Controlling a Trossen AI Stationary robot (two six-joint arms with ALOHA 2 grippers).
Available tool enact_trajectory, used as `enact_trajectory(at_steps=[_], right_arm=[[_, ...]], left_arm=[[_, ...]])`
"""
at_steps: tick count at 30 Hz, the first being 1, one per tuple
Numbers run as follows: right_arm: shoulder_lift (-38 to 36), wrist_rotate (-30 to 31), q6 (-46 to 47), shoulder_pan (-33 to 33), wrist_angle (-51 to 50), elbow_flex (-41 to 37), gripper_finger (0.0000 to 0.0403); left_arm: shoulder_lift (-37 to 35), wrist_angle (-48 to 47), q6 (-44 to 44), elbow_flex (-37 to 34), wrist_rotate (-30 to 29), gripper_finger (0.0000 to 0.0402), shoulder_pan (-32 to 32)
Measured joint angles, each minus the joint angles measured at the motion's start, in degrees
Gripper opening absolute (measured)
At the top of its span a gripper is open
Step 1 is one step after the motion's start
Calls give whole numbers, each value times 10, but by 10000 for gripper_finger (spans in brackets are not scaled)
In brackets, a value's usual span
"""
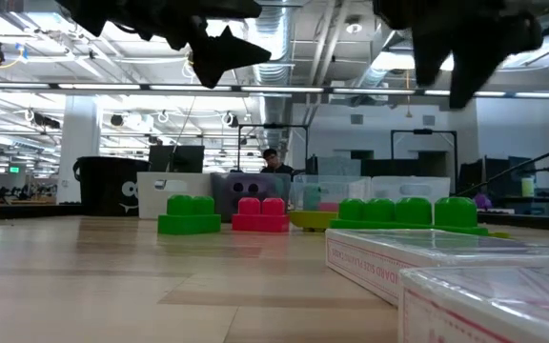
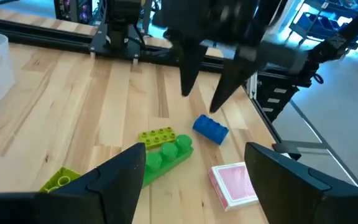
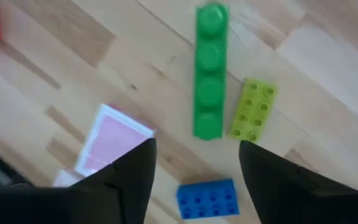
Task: Pick & Place Toys
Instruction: Put the big green 4-stud game piece into the white bin
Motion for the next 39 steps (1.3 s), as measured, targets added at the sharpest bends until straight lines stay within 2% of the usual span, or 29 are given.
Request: enact_trajectory(at_steps=[9,16,23,30,39], right_arm=[[72,-47,-9,-5,9,0,255],[122,-80,-52,-7,55,0,256],[152,-107,-54,-7,67,2,256],[154,-95,-65,-18,40,-1,256],[153,-88,-111,-40,82,0,256]], left_arm=[[0,-2,0,0,0,269,0],[0,-2,-2,0,0,269,0],[0,-3,-2,0,0,269,0],[0,-4,-4,0,0,269,0],[0,-3,-4,0,-2,269,0]])
